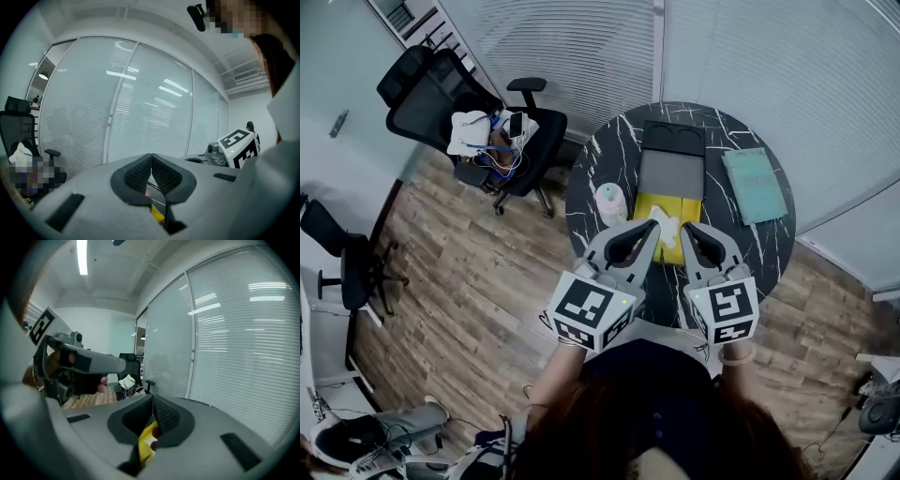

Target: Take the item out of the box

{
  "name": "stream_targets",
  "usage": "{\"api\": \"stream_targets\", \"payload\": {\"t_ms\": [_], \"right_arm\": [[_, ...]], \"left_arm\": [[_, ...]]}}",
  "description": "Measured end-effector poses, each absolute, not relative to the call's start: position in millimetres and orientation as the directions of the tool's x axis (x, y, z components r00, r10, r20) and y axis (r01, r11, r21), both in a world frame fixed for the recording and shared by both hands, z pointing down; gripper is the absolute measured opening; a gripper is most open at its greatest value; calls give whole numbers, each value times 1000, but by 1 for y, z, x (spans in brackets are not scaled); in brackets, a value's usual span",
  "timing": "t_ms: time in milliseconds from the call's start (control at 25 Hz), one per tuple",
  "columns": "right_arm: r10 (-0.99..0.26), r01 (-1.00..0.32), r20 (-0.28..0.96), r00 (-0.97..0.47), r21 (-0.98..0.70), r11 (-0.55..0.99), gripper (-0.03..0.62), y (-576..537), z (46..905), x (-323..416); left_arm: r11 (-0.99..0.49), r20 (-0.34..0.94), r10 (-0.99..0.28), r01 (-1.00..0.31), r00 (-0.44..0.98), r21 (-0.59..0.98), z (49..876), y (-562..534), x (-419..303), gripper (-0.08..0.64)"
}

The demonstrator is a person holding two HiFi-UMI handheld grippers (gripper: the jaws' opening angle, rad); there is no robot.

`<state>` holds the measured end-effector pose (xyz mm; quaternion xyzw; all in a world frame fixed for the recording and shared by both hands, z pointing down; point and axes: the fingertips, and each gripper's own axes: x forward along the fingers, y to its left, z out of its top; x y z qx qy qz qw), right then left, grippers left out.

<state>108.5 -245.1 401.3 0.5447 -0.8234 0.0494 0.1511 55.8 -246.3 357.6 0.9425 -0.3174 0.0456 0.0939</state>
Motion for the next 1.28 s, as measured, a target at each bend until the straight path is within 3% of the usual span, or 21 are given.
{"api": "stream_targets", "payload": {"t_ms": [1280], "right_arm": [[-728,-818,552,-407,134,559,26,-296,509,92]], "left_arm": [[-753,198,-608,-638,769,164,378,-295,54,26]]}}
